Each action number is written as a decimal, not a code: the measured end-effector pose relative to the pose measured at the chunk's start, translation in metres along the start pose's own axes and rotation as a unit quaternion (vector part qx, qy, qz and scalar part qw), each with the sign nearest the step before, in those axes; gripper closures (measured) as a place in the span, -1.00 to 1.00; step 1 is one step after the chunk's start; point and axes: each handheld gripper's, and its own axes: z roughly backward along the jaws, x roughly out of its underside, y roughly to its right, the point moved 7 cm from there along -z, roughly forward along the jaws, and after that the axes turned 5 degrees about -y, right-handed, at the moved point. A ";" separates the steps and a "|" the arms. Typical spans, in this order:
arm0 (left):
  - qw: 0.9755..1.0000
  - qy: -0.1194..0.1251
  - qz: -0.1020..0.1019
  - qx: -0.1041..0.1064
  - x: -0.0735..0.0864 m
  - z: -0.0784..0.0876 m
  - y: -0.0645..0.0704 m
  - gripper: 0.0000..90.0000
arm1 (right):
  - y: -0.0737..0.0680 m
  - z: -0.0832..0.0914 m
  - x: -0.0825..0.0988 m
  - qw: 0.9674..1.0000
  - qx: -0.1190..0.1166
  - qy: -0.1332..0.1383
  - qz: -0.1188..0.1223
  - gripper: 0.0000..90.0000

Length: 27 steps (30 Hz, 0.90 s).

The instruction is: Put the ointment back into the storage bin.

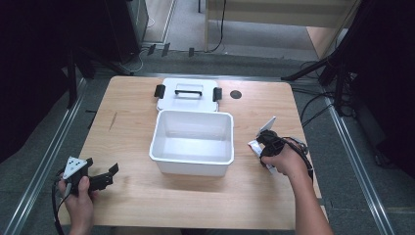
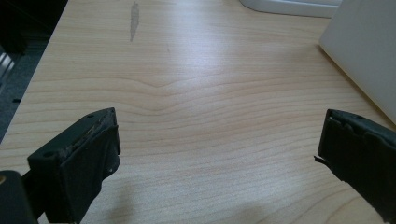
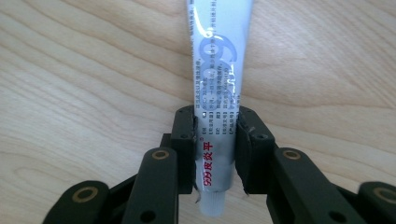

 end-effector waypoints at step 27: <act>1.000 0.001 0.000 -0.001 0.000 0.000 0.000 -1.00 | -0.012 0.071 -0.008 0.999 -0.030 0.040 -0.018 0.62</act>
